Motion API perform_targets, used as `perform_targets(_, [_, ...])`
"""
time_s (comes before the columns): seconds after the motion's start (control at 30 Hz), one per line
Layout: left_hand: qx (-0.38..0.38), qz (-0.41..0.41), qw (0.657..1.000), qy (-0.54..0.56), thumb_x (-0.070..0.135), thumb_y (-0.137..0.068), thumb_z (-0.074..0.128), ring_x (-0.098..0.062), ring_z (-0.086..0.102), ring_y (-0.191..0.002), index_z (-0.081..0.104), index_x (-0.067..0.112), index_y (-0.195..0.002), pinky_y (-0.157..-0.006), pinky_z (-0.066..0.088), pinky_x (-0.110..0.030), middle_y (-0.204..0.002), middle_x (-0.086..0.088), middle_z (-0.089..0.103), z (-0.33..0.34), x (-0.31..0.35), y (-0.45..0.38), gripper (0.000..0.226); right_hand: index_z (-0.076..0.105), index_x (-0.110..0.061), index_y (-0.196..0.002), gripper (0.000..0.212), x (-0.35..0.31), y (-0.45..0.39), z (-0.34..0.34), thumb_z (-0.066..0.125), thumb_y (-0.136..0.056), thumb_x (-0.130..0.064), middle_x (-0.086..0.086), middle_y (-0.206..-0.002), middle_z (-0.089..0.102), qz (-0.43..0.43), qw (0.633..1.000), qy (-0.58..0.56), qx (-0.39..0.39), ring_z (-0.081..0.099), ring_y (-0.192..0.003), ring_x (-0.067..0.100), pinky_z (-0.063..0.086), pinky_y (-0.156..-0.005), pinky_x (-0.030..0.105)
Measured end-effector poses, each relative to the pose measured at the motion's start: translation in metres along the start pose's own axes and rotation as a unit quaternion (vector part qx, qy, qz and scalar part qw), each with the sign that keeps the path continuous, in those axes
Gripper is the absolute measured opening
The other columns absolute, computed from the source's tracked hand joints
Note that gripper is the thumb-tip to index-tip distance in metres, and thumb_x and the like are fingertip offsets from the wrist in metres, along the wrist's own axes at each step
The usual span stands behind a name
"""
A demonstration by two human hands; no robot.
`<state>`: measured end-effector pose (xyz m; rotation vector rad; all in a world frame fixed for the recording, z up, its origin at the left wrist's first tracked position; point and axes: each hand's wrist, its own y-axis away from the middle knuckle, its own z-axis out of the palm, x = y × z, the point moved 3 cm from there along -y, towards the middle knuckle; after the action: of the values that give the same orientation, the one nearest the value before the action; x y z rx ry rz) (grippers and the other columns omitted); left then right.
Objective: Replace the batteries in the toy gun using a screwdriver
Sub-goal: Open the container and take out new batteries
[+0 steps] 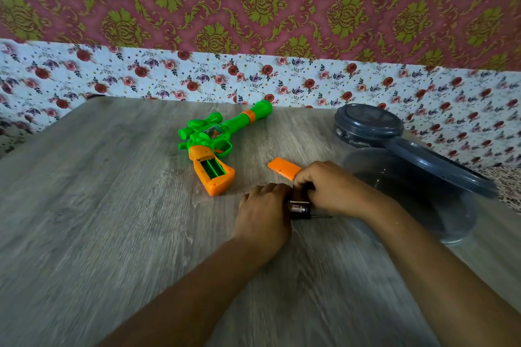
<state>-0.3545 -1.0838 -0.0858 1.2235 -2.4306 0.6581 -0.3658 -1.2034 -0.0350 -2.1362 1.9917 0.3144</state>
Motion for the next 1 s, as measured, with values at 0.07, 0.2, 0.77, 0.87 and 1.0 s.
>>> perform_targets(0.07, [-0.007, 0.004, 1.000, -0.002, 0.017, -0.088, 0.048, -0.022, 0.047, -0.119, 0.052, 0.024, -0.125, -0.092, 0.034, -0.031, -0.126, 0.002, 0.055, 0.000, 0.000, 0.000, 0.038, 0.068, -0.014, -0.075, 0.030, 0.000, 0.001, 0.000, 0.048, -0.074, 0.009, 0.007, -0.085, 0.066, -0.006, 1.000, -0.002, 0.005, 0.060, -0.079, 0.022, 0.050, -0.073, 0.038])
perform_targets(0.2, [-0.008, 0.009, 1.000, 0.019, 0.017, -0.089, 0.048, -0.021, 0.047, -0.119, 0.051, 0.024, -0.128, -0.094, 0.036, -0.033, -0.129, 0.001, 0.054, -0.002, -0.001, -0.002, 0.039, 0.067, -0.012, -0.075, 0.024, -0.001, 0.006, -0.003, 0.050, -0.078, 0.005, 0.007, -0.079, 0.065, -0.013, 1.000, -0.007, 0.016, 0.059, -0.076, 0.021, 0.048, -0.070, 0.036])
perform_targets(0.77, [0.045, -0.041, 0.991, 0.115, 0.012, -0.095, 0.046, -0.023, 0.055, -0.115, 0.051, 0.016, -0.128, -0.086, 0.041, -0.024, -0.130, -0.007, 0.056, -0.017, -0.003, -0.004, 0.033, 0.064, -0.013, -0.104, 0.018, 0.034, 0.070, -0.072, 0.058, -0.087, -0.011, 0.003, -0.101, 0.067, 0.052, 0.968, 0.004, 0.247, 0.060, -0.086, 0.014, 0.048, -0.076, 0.024])
perform_targets(0.87, [0.025, -0.018, 0.999, 0.042, 0.020, -0.095, 0.046, -0.025, 0.052, -0.115, 0.047, 0.018, -0.132, -0.084, 0.039, -0.028, -0.132, -0.006, 0.051, -0.009, 0.011, -0.002, 0.037, 0.052, -0.008, -0.121, 0.037, 0.065, 0.080, -0.076, 0.059, -0.086, -0.017, 0.014, -0.122, 0.056, 0.141, 0.951, 0.123, 0.245, 0.052, -0.110, 0.028, 0.043, -0.092, 0.039])
perform_targets(1.0, [0.000, -0.006, 0.999, -0.054, 0.033, -0.095, 0.043, -0.022, 0.043, -0.124, 0.040, 0.020, -0.135, -0.099, 0.036, -0.031, -0.135, -0.004, 0.046, 0.003, 0.018, -0.002, 0.043, 0.044, -0.001, -0.127, 0.050, 0.104, 0.092, -0.075, 0.061, -0.084, -0.019, 0.021, -0.128, 0.048, 0.258, 0.922, 0.192, 0.214, 0.043, -0.119, 0.037, 0.039, -0.097, 0.045])
